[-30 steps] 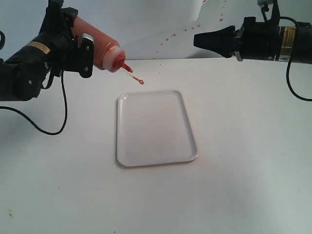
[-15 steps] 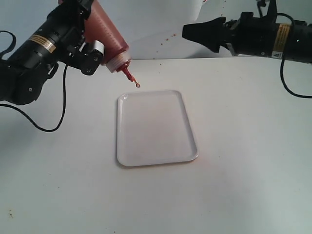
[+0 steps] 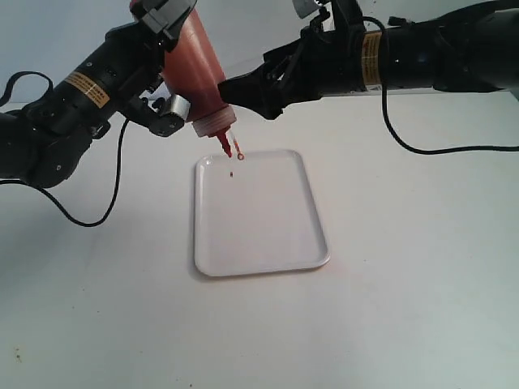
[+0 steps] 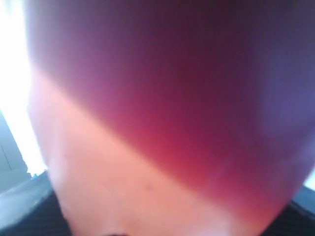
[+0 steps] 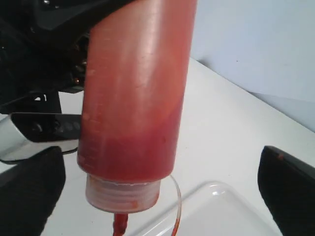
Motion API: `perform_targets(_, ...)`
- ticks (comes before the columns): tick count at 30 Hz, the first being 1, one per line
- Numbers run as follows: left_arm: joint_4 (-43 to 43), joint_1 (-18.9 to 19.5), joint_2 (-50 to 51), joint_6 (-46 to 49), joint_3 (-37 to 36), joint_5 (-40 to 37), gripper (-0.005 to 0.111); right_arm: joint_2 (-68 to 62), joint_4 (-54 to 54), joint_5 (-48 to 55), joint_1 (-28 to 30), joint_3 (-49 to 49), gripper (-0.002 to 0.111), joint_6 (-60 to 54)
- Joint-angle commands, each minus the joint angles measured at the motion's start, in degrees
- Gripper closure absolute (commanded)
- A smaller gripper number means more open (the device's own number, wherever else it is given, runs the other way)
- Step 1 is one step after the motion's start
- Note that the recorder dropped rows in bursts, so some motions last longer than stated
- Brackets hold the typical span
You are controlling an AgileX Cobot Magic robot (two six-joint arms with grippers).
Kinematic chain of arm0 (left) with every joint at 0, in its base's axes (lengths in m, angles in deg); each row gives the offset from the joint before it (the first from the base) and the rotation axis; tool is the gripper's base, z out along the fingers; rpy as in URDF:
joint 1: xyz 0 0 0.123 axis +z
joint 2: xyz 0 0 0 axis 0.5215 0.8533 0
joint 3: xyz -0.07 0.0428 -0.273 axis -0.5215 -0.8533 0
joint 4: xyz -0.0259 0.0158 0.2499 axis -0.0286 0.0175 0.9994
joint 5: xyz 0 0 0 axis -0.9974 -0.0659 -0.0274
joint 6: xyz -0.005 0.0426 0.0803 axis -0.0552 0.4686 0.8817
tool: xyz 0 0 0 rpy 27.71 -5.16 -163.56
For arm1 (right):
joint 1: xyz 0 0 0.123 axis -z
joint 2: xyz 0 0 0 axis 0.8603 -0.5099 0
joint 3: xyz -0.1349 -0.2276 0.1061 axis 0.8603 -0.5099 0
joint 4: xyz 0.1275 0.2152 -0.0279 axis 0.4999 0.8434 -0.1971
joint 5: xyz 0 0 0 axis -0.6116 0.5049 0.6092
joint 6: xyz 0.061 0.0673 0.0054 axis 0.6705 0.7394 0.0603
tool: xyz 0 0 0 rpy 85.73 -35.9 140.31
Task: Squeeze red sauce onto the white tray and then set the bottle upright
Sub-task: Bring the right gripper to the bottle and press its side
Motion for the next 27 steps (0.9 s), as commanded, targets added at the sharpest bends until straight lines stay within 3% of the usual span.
perform_targets(1,-0.27,-0.63,-0.58,-0.71,0.57,3.23,0.107,-2.89,0.69,0.3,-0.73,0.59,0.011,0.59)
perform_targets(11,1.45,-1.31,-0.45,-0.71,0.57,1.59,0.107,-5.03,6.61,-3.53,-0.93,1.67,0.011,-4.28)
perform_targets(16,1.68,-1.31,0.06,-0.71,0.57,1.59,0.107,-5.03,5.8,-2.36,-1.66,5.21,0.011,-0.52)
perform_targets(20,1.68,-1.31,0.07,-0.71,0.69,1.59,0.107,-5.17,-1.03,-1.92,-2.36,7.24,0.011,6.26)
perform_targets(27,1.3,-1.31,0.07,-0.71,0.68,1.59,0.107,-8.13,-0.92,-2.24,-2.36,7.24,0.011,7.52)
